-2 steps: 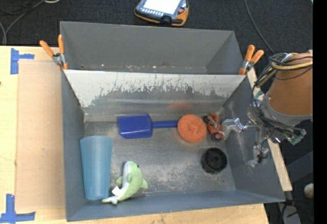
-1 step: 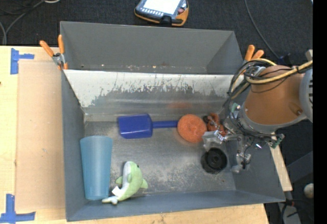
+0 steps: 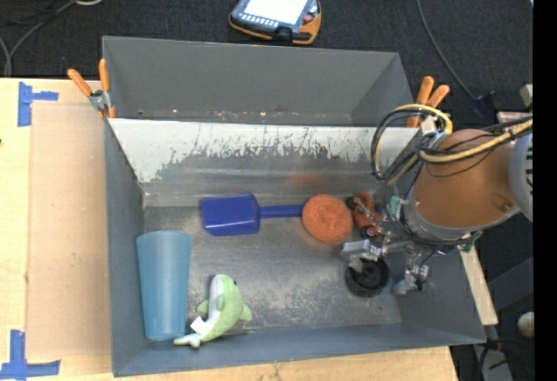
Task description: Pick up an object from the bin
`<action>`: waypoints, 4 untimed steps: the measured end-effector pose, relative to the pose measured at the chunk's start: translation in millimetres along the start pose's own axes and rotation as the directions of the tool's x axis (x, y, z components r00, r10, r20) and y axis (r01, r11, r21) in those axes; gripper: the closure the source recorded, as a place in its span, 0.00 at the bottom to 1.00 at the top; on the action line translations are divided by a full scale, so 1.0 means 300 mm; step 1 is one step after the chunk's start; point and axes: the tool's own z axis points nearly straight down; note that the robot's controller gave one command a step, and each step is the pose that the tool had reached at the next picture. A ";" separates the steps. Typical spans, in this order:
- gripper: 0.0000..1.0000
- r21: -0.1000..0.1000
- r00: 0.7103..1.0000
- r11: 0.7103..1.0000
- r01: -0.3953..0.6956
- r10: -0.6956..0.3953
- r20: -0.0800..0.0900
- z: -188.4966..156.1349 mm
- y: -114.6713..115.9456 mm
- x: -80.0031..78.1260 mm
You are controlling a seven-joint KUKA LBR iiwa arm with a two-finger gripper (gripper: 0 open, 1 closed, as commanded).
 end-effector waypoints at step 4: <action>1.00 -0.022 1.000 1.000 -0.016 0.016 -0.006 -0.116 -0.034 -0.135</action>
Offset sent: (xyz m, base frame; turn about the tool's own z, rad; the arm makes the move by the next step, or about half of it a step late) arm 0.0000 0.0000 0.0000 0.0000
